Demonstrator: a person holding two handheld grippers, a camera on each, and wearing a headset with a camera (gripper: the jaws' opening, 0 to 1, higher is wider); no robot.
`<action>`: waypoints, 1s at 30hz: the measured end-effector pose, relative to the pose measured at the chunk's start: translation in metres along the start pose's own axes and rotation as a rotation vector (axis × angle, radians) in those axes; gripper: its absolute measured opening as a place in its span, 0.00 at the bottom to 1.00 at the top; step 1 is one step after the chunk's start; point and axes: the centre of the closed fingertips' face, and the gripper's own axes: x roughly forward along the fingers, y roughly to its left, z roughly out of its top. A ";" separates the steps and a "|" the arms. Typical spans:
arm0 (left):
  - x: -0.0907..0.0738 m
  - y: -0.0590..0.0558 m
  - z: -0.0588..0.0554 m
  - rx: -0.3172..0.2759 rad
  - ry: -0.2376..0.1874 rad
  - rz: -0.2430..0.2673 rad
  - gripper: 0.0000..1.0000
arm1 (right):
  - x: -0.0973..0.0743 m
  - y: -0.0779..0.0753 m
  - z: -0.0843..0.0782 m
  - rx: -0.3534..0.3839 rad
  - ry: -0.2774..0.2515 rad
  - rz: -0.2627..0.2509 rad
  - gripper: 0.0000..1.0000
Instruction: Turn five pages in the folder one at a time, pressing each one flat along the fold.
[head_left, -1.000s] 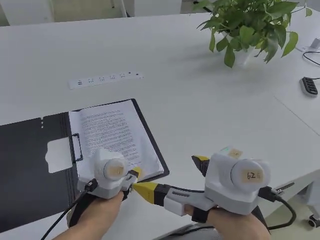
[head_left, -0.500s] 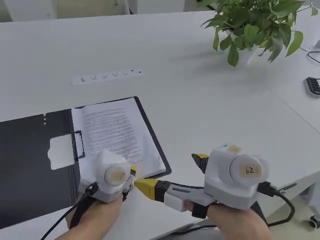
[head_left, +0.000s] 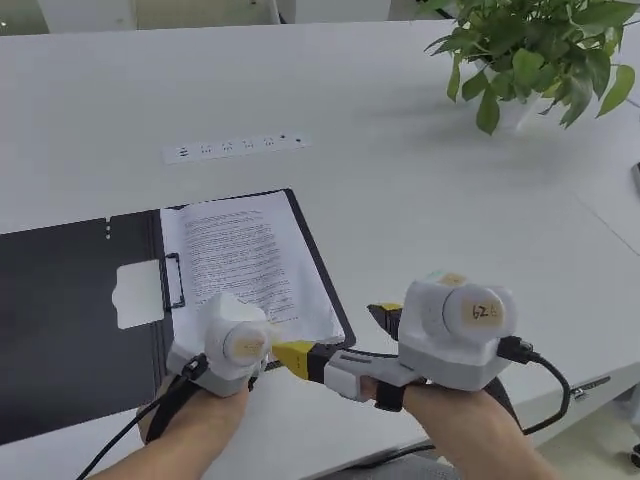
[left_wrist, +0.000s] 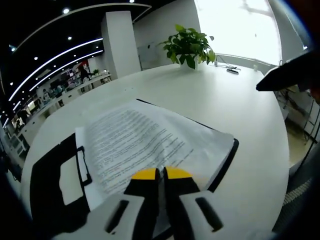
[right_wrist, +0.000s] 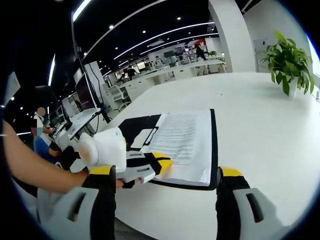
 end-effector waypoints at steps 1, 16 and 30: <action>0.000 0.000 0.000 -0.008 0.001 -0.002 0.01 | 0.002 0.000 -0.001 0.008 0.009 0.001 0.79; 0.002 0.002 0.000 -0.049 0.003 -0.004 0.00 | 0.036 -0.041 -0.023 0.235 0.044 -0.058 0.45; 0.003 0.001 0.000 -0.059 -0.002 0.000 0.01 | 0.052 -0.051 -0.040 0.320 0.086 -0.075 0.31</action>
